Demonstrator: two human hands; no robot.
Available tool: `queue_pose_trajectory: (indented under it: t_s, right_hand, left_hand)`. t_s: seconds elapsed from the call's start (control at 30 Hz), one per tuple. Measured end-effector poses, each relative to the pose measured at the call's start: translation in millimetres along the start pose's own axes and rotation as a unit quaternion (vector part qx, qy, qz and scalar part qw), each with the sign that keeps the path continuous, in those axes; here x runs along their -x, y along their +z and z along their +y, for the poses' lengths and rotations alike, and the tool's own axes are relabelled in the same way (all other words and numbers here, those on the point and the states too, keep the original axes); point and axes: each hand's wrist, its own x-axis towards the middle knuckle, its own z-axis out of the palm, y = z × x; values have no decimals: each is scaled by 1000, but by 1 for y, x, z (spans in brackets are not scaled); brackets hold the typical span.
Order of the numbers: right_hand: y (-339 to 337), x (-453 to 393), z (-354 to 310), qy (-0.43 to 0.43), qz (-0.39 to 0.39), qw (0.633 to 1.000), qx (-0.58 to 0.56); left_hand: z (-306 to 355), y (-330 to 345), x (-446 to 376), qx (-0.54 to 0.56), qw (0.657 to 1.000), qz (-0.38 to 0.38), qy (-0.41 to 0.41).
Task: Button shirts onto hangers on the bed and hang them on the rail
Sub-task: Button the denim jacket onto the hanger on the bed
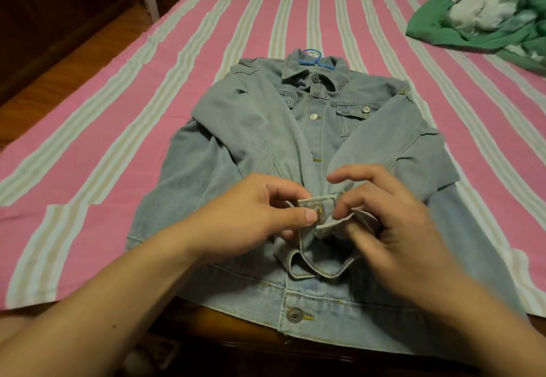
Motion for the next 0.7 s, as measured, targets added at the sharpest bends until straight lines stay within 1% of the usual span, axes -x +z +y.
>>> queue_pose_trajectory:
  t_s: [0.13, 0.2, 0.33, 0.4, 0.47, 0.57, 0.63, 0.7]
  right_hand:
    - [3, 1, -2, 0, -7, 1000, -3]
    - [3, 0, -2, 7, 3, 1000, -7]
    - [5, 0, -2, 25, 37, 999, -14]
    - [7, 3, -2, 47, 55, 997, -19]
    - [8, 4, -2, 61, 66, 996, -20]
    - [9, 5, -4, 51, 67, 996, -3]
    - [10, 5, -4, 38, 71, 997, 3]
    - [11, 4, -4, 47, 81, 996, -13]
  left_hand:
    - [-5, -3, -2, -57, 998, 3, 12]
    - [-7, -1, -1, -78, 996, 25, 34]
    - [-8, 7, 0, -55, 993, 70, 82]
    - [-9, 10, 0, -55, 987, 86, 122]
    - [-10, 12, 2, -96, 975, 105, 170]
    - [-10, 14, 3, -173, 949, 132, 229]
    - [-13, 16, 2, -198, 935, 148, 255]
    - [-17, 19, 2, -224, 918, 174, 277]
